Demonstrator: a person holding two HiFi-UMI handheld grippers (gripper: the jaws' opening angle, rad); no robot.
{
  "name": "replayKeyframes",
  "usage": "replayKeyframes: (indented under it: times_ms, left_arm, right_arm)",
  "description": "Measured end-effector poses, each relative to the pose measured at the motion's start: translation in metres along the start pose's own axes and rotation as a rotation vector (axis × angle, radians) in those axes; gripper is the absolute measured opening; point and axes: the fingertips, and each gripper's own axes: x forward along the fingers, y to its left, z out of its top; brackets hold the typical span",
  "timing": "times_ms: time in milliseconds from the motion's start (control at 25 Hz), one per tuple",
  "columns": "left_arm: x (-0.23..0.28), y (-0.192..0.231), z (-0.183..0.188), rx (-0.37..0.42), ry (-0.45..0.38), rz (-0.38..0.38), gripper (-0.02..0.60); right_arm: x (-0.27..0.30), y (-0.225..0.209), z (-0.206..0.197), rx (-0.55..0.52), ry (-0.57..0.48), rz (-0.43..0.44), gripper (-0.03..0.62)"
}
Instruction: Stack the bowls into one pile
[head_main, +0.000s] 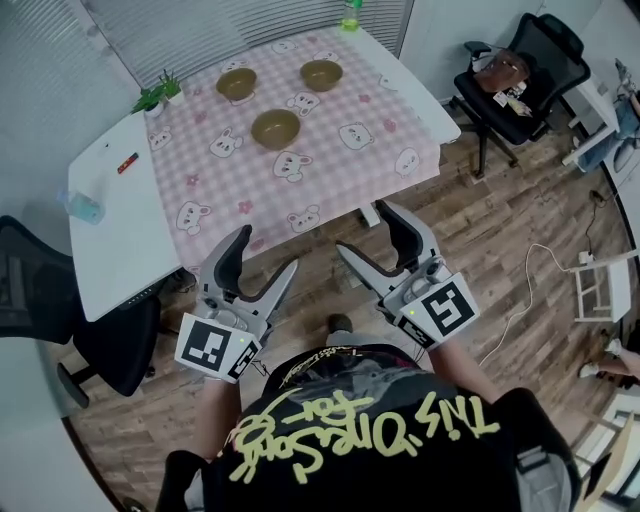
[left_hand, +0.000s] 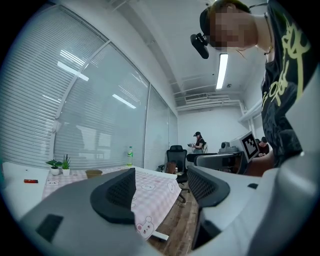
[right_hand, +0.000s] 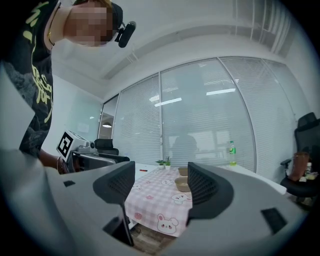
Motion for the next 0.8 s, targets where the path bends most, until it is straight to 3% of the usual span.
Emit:
replayKeyframes:
  times_ms: [280, 400, 800]
  left_arm:
    - [0.037, 0.006, 0.002, 0.004, -0.007, 0.037, 0.321]
    - [0.043, 0.010, -0.001, 0.002, -0.001, 0.062, 0.321]
    - [0.038, 0.021, 0.005, 0.017, 0.013, 0.061, 0.316]
  right_arm:
    - [0.012, -0.039, -0.005, -0.007, -0.015, 0.048, 0.311]
    - [0.019, -0.045, -0.009, 0.020, 0.013, 0.073, 0.311]
    - [0.031, -0.042, -0.002, 0.002, -0.041, 0.077, 0.311]
